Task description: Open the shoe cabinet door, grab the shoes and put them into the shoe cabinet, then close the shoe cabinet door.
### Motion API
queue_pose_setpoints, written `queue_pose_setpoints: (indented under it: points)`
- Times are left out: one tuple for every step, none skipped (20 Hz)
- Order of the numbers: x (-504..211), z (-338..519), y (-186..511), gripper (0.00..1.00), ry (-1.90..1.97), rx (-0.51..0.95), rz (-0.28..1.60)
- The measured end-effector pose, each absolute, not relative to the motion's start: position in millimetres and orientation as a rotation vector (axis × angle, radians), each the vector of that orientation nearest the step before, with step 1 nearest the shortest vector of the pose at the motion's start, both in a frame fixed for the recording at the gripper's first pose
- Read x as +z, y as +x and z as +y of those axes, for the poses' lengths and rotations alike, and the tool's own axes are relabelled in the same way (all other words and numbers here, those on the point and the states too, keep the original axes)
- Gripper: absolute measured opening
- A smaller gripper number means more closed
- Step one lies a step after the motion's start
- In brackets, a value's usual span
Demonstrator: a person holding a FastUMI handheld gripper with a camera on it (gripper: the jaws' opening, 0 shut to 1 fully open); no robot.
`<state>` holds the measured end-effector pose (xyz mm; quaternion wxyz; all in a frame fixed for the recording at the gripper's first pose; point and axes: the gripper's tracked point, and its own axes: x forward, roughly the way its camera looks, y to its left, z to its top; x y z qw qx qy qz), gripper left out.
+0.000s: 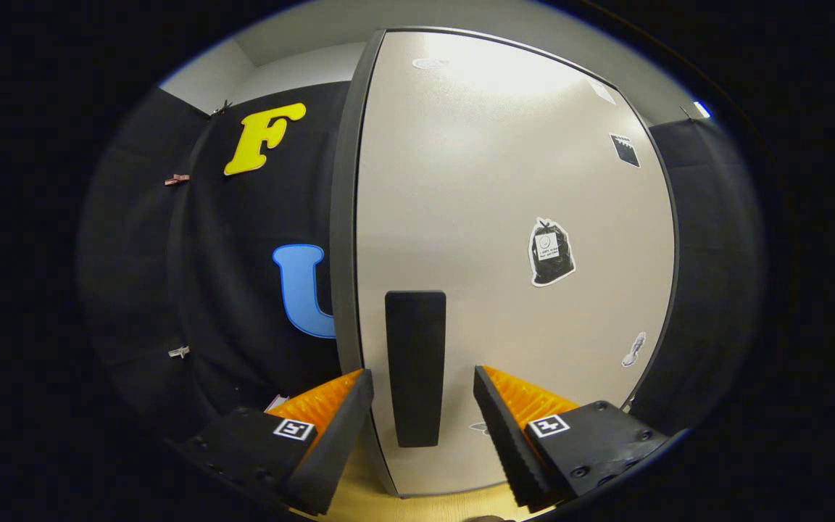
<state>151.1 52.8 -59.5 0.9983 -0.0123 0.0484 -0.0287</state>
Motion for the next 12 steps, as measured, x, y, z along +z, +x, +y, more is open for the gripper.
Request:
queue_pose_setpoints:
  points:
    - [-58.9, 52.7, 152.8, 0.87, -0.021, -0.060, 0.093]
    - [-58.2, 53.0, 153.6, 0.79, -0.017, -0.062, 0.091]
    - [-58.5, 53.5, 155.6, 0.73, -0.015, -0.065, 0.090]
    - [-58.6, 58.2, 156.2, 0.61, -0.010, -0.048, 0.090]
    - [-56.9, 57.0, 153.8, 0.49, -0.018, -0.060, 0.084]
    - [-58.8, 57.2, 156.3, 0.40, -0.024, -0.063, 0.084]
    - [-56.4, 56.8, 154.2, 0.40, -0.026, -0.061, 0.082]
    - [-58.6, 57.5, 154.7, 0.34, -0.027, -0.057, 0.086]
    - [-57.9, 57.2, 153.5, 0.34, -0.031, -0.056, 0.082]
    - [-57.0, 57.5, 152.8, 0.26, -0.040, -0.056, 0.077]
    - [-57.2, 57.3, 151.8, 0.26, -0.047, -0.055, 0.077]
    - [-57.7, 57.5, 151.3, 0.25, -0.045, -0.046, 0.084]
